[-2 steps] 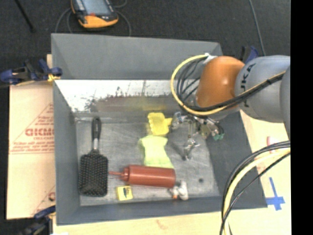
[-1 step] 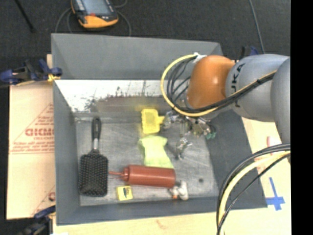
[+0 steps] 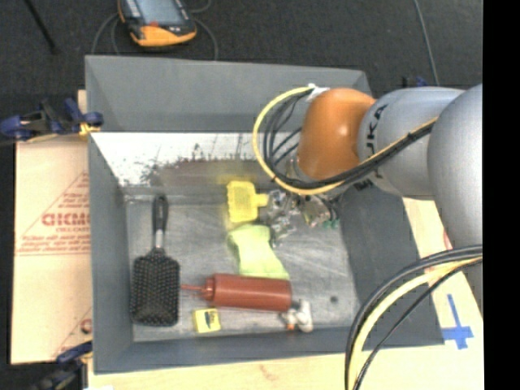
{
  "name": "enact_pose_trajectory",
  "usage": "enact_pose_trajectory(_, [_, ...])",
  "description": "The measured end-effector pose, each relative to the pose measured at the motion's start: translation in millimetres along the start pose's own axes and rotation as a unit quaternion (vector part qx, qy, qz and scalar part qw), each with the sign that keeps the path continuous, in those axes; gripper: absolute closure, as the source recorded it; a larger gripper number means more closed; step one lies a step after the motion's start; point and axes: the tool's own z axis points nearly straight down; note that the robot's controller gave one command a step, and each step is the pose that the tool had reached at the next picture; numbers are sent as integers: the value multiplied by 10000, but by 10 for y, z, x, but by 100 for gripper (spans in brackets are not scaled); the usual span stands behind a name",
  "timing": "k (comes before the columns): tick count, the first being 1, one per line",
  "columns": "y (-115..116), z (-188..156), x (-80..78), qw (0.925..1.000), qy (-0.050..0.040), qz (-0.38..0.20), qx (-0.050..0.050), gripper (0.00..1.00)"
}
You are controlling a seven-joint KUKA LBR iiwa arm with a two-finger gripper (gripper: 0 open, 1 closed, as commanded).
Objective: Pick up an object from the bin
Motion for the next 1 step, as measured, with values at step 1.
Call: enact_pose_trajectory(1, [0,0,0,10000,0,-4,2,100])
